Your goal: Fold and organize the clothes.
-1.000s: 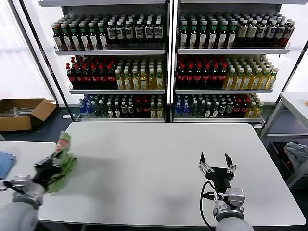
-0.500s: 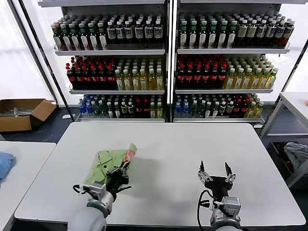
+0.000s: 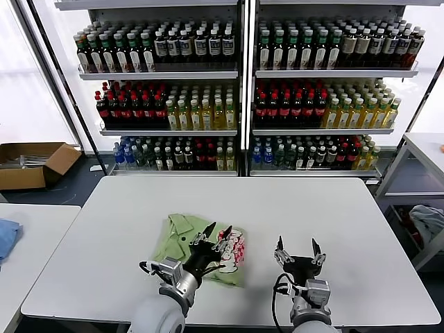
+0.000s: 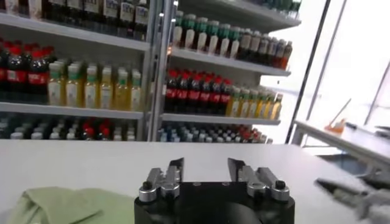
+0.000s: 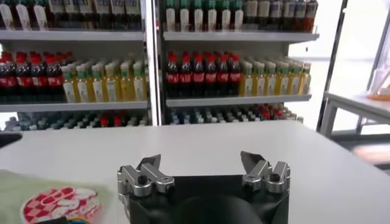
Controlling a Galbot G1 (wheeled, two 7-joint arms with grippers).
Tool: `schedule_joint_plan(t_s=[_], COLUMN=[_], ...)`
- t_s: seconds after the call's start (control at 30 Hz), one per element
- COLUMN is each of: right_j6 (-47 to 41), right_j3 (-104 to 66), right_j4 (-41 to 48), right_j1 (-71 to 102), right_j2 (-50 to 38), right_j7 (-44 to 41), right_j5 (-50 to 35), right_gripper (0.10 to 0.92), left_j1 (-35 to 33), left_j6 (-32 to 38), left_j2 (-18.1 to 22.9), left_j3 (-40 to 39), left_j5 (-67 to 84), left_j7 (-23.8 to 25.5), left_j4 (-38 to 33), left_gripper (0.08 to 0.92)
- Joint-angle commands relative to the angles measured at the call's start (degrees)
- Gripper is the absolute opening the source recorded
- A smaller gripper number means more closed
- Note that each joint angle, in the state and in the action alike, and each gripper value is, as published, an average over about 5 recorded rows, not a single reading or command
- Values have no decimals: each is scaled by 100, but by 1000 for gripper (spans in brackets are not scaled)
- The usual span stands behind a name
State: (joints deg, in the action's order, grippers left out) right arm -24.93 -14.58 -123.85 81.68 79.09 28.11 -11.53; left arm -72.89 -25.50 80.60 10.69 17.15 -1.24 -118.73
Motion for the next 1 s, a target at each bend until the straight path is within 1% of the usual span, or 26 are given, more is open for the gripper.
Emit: schedule_joint_plan(t_s=[0.03, 0.2, 0.27, 0.37, 0.53, 0.73, 0.83, 1.0], right_j6=[-355, -569, -652, -714, -732, -757, -762, -759], right_j3=[296, 639, 816, 1054, 1303, 1360, 1343, 1401], right_j4=[678, 936, 1027, 1161, 1226, 1250, 1248, 1271], right_j1=[-849, -1243, -1365, -1469, -1488, -1465, -1436, -1381], right_j2=[59, 195, 244, 293, 335, 292, 238, 200], right_j7=[256, 621, 750, 886, 941, 1002, 1019, 947], right_j5=[-1837, -2971, -3236, -3386, -3388, -3300, -3280, -3160], right_gripper=[823, 823, 823, 823, 812, 786, 725, 578], left_j1=[-38, -173, -244, -350, -460, -464, -465, -463], left_j6=[64, -7, -38, -59, -60, -76, -82, -104], left_j2=[109, -137, -232, -320, -369, -393, -378, -369], left_j3=[216, 923, 1167, 1424, 1604, 1637, 1626, 1608], left_j5=[9, -846, -908, -836, -824, -796, -779, -747], left_j7=[-157, -327, -358, -390, -405, -414, -426, -449], left_j4=[-206, -154, -183, -235, -258, -223, -201, -205], left_gripper=[567, 706, 763, 812, 822, 823, 823, 823])
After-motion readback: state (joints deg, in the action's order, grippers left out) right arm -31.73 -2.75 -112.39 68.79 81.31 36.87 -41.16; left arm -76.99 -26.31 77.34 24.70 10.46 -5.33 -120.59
